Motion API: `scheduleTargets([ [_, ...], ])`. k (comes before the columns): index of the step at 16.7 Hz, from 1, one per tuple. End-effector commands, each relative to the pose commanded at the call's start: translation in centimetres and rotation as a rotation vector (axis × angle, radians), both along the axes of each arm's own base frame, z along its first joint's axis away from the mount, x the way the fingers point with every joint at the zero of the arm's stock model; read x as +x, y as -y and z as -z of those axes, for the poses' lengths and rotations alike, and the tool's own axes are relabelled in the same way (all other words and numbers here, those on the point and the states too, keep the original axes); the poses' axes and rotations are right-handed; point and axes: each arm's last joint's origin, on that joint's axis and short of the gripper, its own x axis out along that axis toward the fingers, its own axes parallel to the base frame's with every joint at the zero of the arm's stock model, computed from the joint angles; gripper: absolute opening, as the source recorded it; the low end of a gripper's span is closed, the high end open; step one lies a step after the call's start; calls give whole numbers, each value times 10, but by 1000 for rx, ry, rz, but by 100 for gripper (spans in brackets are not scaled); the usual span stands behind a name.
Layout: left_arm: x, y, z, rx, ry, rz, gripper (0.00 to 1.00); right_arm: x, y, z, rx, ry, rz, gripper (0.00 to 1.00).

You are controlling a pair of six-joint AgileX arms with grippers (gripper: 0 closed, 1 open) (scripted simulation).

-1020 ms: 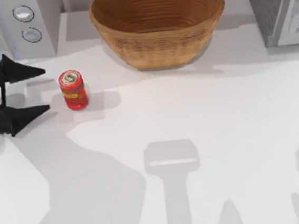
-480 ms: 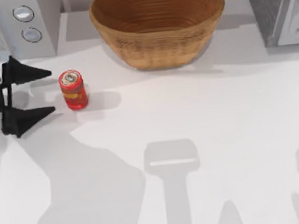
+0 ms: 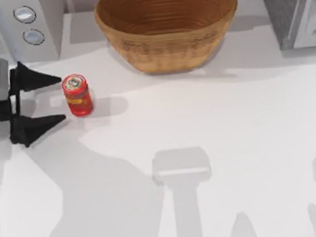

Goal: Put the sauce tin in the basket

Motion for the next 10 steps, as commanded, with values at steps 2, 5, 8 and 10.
scheduleTargets([
  [2,1,6,3,1,1,0,100,0,0,0,0,0,0,100],
  [5,3,16,7,2,1,0,100,0,0,0,0,0,0,100],
  [8,4,27,11,2,-1,0,100,0,0,0,0,0,0,100],
  [10,5,33,13,1,-2,0,100,0,0,0,0,0,0,100],
])
